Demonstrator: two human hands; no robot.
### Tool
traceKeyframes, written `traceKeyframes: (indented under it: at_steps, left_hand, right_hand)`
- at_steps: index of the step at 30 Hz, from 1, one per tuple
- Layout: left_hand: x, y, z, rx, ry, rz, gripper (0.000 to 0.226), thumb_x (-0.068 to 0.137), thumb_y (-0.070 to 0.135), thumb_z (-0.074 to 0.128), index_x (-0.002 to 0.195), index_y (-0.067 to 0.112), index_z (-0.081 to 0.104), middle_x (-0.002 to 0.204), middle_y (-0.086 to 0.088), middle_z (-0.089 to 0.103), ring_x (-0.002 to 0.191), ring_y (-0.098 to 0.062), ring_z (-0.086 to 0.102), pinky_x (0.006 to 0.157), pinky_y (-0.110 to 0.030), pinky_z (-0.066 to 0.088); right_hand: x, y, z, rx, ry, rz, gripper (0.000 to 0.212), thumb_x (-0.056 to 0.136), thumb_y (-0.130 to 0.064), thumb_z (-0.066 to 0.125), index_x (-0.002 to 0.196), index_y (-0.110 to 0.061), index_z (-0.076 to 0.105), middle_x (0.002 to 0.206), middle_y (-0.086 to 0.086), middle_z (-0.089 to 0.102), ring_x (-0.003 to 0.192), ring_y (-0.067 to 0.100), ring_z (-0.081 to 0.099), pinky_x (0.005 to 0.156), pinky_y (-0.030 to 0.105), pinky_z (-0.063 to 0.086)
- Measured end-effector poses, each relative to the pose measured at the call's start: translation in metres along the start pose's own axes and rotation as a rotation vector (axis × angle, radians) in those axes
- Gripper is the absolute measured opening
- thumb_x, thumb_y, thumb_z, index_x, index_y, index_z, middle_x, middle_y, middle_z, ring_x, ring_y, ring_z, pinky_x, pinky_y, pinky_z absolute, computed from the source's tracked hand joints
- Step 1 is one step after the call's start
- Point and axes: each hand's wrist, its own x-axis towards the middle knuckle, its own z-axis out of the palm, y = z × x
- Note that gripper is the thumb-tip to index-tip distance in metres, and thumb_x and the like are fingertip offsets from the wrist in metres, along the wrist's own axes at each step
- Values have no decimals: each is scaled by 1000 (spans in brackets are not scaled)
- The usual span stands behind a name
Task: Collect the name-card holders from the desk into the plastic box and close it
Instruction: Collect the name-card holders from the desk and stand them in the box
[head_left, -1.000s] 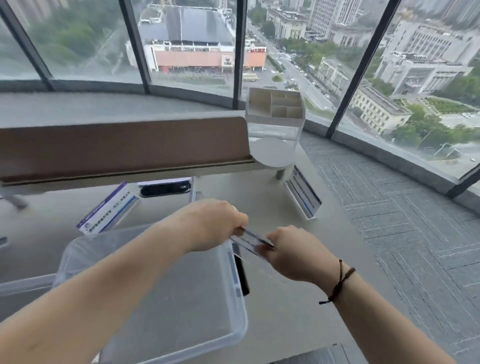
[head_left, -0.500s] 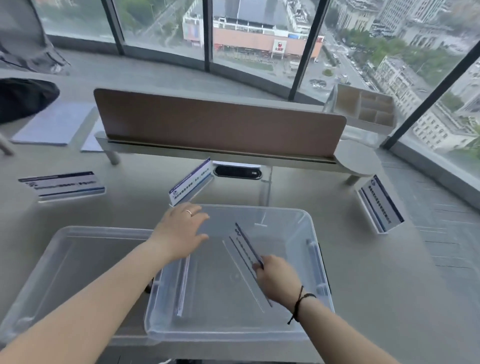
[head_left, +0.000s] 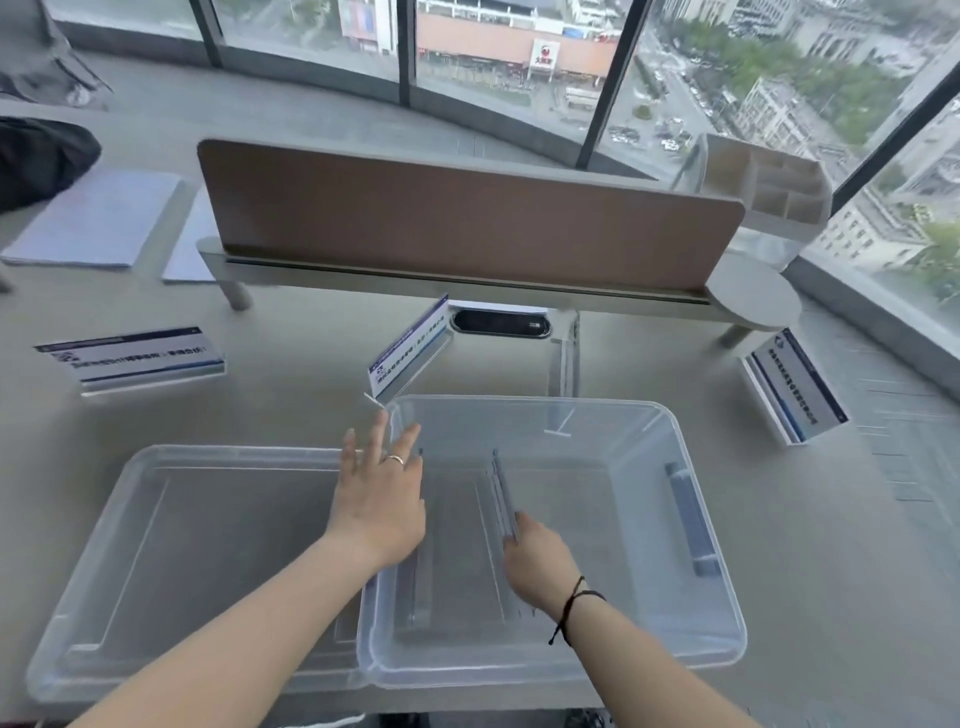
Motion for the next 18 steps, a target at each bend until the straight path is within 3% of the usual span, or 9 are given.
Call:
traceKeyframes:
  at_steps: [4,6,9,11,13,15,18]
  left_hand:
    - [3,0,3,21,-25,14,52,89,33,45,140,24,49,165,0,-1,141,-40,-31,115,-63,-5]
    - [3,1,4,36,-33,17,53,88,32,46,140,24,48,165,-1,-1,141,-42,-31,115,-63,-5]
    - [3,1,4,35,-38,23,55,87,31,48,142,22,47,165,-1,-1,140,-43,-30,116,-63,-3]
    - [4,1,3,26,-43,28,56,87,31,49,142,21,47,165,-1,-1,140,-44,-30,116,-62,-2]
    - [3,1,3,23,-39,28,56,86,31,51,142,20,47,165,0,-2,140,-45,-30,116,-62,-3]
    - [2,2,2,12,-31,20,55,87,30,51,141,20,48,165,0,-3,140,-45,-29,116,-61,-5]
    - [1,3,0,-5,-24,10,53,87,29,52,139,22,49,165,0,-7,140,-46,-28,116,-61,-8]
  right_hand:
    - [-11,-10,-3,65,-83,-15,37,97,-15,37,133,-11,44,133,14,54,113,32,55,84,31,44]
    - [-11,-12,1,140,-116,-1,45,97,-17,37,142,-13,37,139,11,49,104,24,58,84,31,46]
    - [-9,-17,8,210,-161,42,54,97,-24,40,149,-16,27,126,7,51,75,16,58,82,40,55]
    - [-9,-22,11,247,-173,62,55,99,-24,41,150,-16,23,132,8,49,85,20,59,83,44,57]
    - [-11,-28,14,305,-191,82,56,100,-23,41,151,-19,19,131,8,48,91,21,56,77,41,59]
    - [-10,-31,18,319,-192,83,59,99,-24,41,152,-20,16,123,3,48,83,16,56,65,34,60]
    - [-6,-34,23,282,-179,48,60,98,-25,42,152,-20,17,144,5,42,79,14,56,53,27,57]
